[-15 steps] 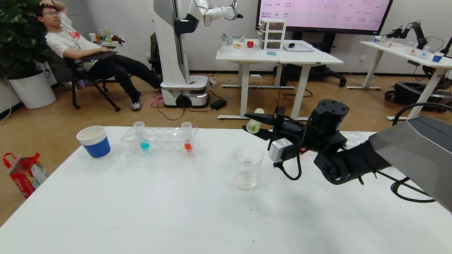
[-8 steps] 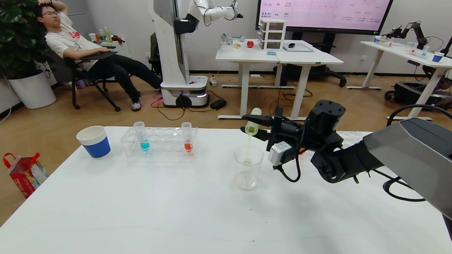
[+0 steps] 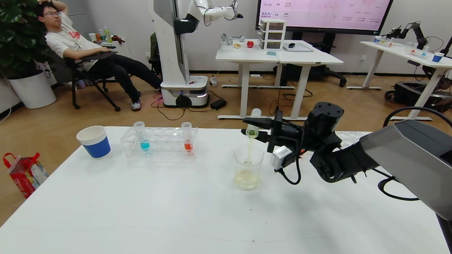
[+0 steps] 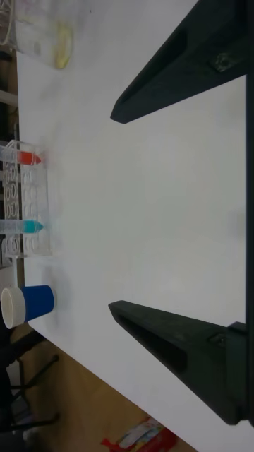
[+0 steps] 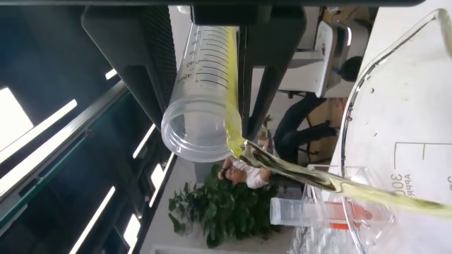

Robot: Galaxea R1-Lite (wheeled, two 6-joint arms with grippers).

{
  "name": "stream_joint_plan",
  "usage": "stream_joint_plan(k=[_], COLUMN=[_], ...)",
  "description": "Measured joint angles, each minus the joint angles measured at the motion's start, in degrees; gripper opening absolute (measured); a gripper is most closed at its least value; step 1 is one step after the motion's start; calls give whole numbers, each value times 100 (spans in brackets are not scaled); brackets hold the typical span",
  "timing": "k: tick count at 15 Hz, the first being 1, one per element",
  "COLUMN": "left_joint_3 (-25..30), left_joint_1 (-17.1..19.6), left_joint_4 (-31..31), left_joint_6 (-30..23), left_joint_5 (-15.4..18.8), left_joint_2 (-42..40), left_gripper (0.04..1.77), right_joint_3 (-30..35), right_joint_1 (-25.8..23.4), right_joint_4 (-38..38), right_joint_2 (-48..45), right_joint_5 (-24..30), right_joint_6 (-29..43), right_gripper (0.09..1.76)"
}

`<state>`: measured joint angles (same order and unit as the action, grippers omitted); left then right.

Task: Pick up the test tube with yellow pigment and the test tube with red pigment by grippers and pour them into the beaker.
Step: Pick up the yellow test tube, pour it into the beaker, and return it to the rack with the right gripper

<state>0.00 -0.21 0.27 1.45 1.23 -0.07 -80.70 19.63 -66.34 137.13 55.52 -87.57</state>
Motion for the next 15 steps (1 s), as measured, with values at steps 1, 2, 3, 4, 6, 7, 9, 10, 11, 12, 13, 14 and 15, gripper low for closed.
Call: stream_joint_plan(k=[1, 2, 3, 4, 6, 7, 9, 10, 11, 12, 13, 14, 15], left_joint_3=[0, 0, 0, 0, 0, 0, 0, 0, 0, 0, 0, 0, 0], left_joint_1=[0, 0, 0, 0, 0, 0, 0, 0, 0, 0, 0, 0, 0], left_joint_4=[0, 0, 0, 0, 0, -2, 0, 0, 0, 0, 0, 0, 0], left_joint_6=[-2, 0, 0, -2, -2, -5, -2, -5, -2, -2, -5, -2, -5], left_joint_5=[0, -2, 0, 0, -2, -2, 0, -2, 0, 0, 0, 0, -2], left_joint_2=[0, 0, 0, 0, 0, 0, 0, 0, 0, 0, 0, 0, 0], left_gripper=[175, 175, 175, 175, 175, 175, 175, 175, 175, 175, 175, 175, 175], right_joint_3=[0, 0, 0, -2, -22, -57, -91, -89, -83, -78, -78, -77, -77], right_joint_1=[0, 0, 0, -1, -6, -4, -4, -1, 0, 2, 2, 2, 0], right_joint_4=[2, 9, 9, 6, 5, 2, -5, -11, -35, -44, -44, -39, -16], right_joint_2=[0, 0, 0, 0, -2, -4, -2, -2, 0, 7, 9, 11, 9], right_joint_5=[35, 74, 101, 112, 123, 158, 223, 233, 241, 241, 241, 230, 222], right_joint_6=[-74, -149, -240, -350, -610, -772, -1053, -1128, -1172, -1174, -1174, -1152, -1106], right_gripper=[51, 51, 51, 51, 51, 51, 51, 51, 51, 51, 51, 51, 51])
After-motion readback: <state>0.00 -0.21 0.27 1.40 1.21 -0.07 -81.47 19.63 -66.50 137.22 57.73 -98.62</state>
